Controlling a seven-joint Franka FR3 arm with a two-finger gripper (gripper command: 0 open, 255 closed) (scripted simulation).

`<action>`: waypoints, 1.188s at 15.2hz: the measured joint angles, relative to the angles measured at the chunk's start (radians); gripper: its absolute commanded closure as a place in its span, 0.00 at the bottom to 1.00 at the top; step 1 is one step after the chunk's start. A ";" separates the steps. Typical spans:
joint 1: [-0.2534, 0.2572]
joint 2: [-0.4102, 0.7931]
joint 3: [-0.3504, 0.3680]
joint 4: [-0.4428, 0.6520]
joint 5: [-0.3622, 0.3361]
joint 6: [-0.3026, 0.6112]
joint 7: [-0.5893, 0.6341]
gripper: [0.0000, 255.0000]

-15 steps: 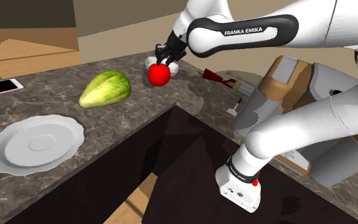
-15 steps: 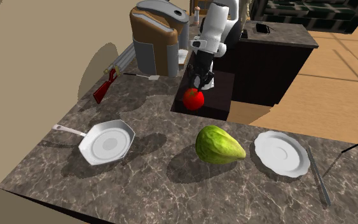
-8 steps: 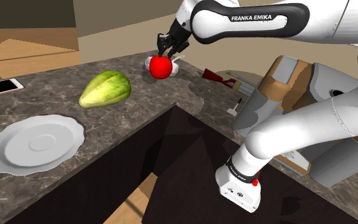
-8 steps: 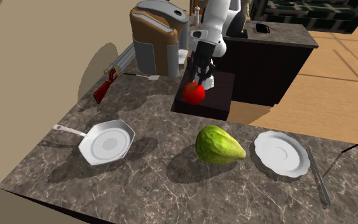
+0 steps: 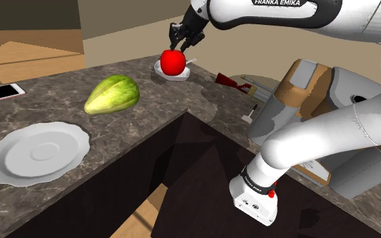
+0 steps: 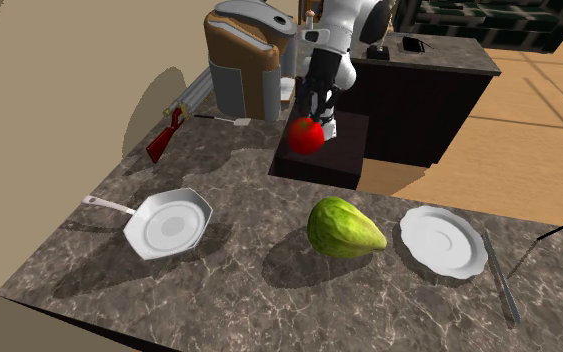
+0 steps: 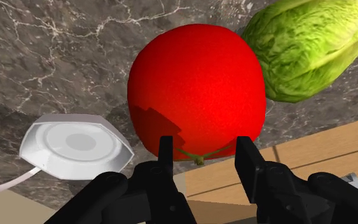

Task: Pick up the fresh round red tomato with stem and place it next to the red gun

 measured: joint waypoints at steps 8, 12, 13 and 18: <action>-0.019 -0.062 -0.165 -0.059 0.016 -0.001 -0.190 1.00; -0.034 -0.086 -0.254 -0.087 0.018 0.002 -0.294 1.00; -0.038 -0.086 -0.279 -0.087 0.017 0.002 -0.322 1.00; -0.061 -0.081 -0.398 -0.077 0.015 -0.005 -0.459 1.00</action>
